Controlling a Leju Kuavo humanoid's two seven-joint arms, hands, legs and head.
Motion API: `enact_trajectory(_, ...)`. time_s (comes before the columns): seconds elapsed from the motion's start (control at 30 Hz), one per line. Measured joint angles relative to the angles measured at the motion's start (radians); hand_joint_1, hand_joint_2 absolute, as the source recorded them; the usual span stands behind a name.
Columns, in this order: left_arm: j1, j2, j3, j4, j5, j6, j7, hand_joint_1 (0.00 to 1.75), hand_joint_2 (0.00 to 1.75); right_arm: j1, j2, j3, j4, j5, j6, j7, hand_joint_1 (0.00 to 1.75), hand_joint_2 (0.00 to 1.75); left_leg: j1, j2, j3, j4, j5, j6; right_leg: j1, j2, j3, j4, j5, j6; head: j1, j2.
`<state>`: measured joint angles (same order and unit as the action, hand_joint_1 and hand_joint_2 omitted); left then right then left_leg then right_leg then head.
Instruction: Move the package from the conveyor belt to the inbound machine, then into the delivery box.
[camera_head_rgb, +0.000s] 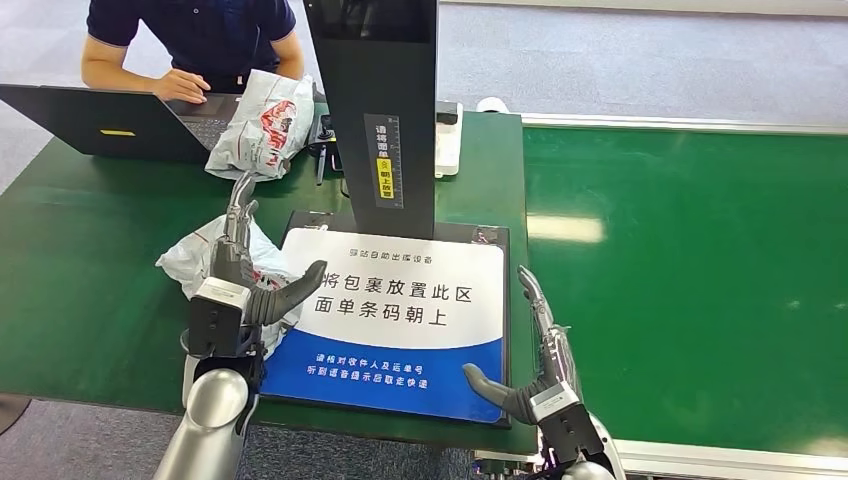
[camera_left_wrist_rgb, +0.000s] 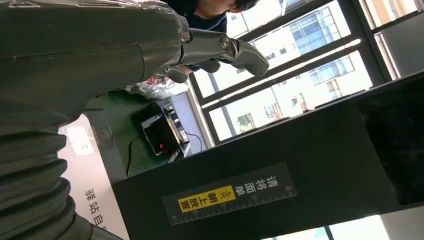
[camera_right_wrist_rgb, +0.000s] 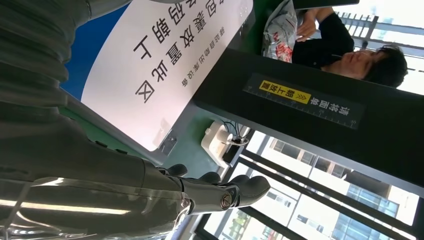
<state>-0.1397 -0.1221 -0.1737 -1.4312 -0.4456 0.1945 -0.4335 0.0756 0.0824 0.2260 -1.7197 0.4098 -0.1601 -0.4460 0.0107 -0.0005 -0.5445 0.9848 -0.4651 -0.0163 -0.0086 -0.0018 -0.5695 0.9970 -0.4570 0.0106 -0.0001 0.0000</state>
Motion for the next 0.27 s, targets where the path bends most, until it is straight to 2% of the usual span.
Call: enact_trajectory(0.27, 0.021, -0.025, 0.006, 0.000, 0.016, -0.033, 0.000, 0.00, 1.75, -0.001, 0.001, -0.003, 0.000, 0.000, 0.004, -0.005, 0.00, 1.75, 0.000, 0.000, 0.000, 0.000, 0.000, 0.000, 0.000, 0.000, 0.000, 0.000, 0.000, 0.000, 0.000, 0.000)
